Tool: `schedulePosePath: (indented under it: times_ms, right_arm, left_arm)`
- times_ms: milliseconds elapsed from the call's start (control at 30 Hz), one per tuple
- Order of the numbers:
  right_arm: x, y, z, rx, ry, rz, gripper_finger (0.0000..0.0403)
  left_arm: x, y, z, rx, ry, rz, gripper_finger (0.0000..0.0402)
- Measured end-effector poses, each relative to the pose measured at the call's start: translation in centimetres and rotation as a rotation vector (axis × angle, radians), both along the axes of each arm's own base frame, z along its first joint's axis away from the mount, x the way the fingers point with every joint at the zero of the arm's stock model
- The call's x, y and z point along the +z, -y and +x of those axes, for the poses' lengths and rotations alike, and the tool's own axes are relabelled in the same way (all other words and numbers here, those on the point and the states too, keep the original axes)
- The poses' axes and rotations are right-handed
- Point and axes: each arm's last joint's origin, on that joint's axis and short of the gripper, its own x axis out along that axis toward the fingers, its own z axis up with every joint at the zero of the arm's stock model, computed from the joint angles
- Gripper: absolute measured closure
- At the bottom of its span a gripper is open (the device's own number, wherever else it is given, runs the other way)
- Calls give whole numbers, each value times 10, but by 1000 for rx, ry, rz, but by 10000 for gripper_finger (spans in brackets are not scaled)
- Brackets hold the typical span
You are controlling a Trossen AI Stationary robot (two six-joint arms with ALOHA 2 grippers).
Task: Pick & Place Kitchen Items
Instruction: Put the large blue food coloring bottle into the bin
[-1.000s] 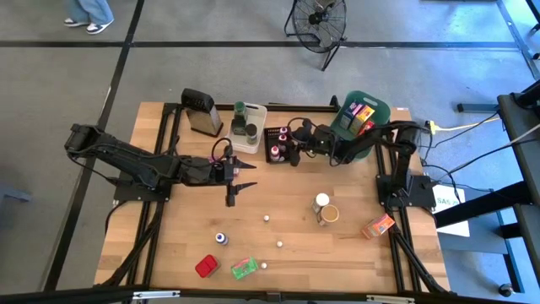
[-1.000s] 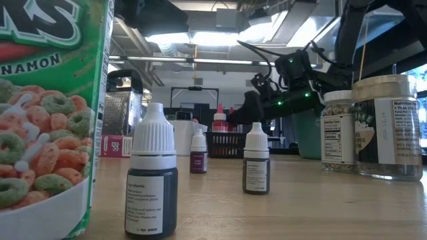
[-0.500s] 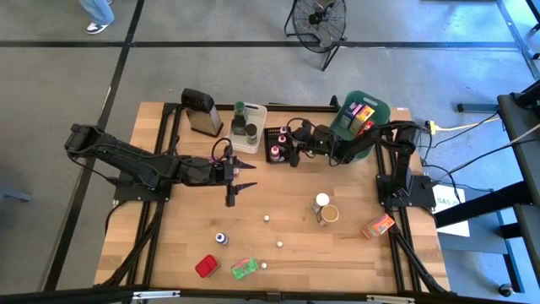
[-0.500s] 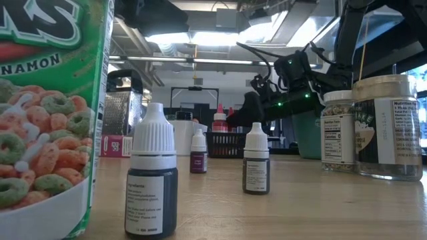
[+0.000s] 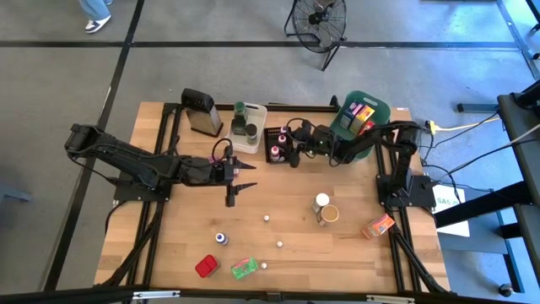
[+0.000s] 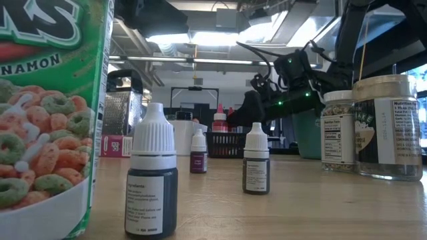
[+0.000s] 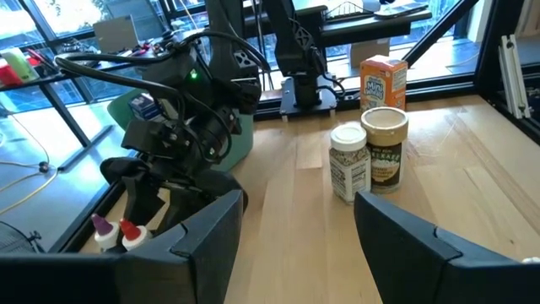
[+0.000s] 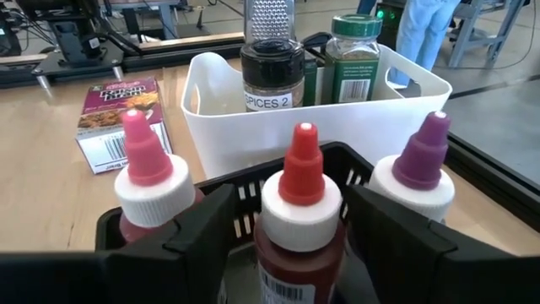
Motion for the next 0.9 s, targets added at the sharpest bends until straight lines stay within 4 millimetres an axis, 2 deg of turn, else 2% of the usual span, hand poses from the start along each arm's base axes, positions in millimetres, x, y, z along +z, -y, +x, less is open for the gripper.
schedulePosePath:
  times_ms: [367, 733, 900]
  right_arm:
    - [13, -3, -5, -18, -56, 8, 166]
    - [36, -10, -10, 9, -67, 12, 166]
    - [51, -17, -12, 31, -44, -8, 166]
  left_arm:
    - [-1, 0, 0, 1, -7, -6, 178]
    - [0, 0, 0, 4, -1, -16, 178]
    - [0, 0, 0, -6, -17, 78, 178]
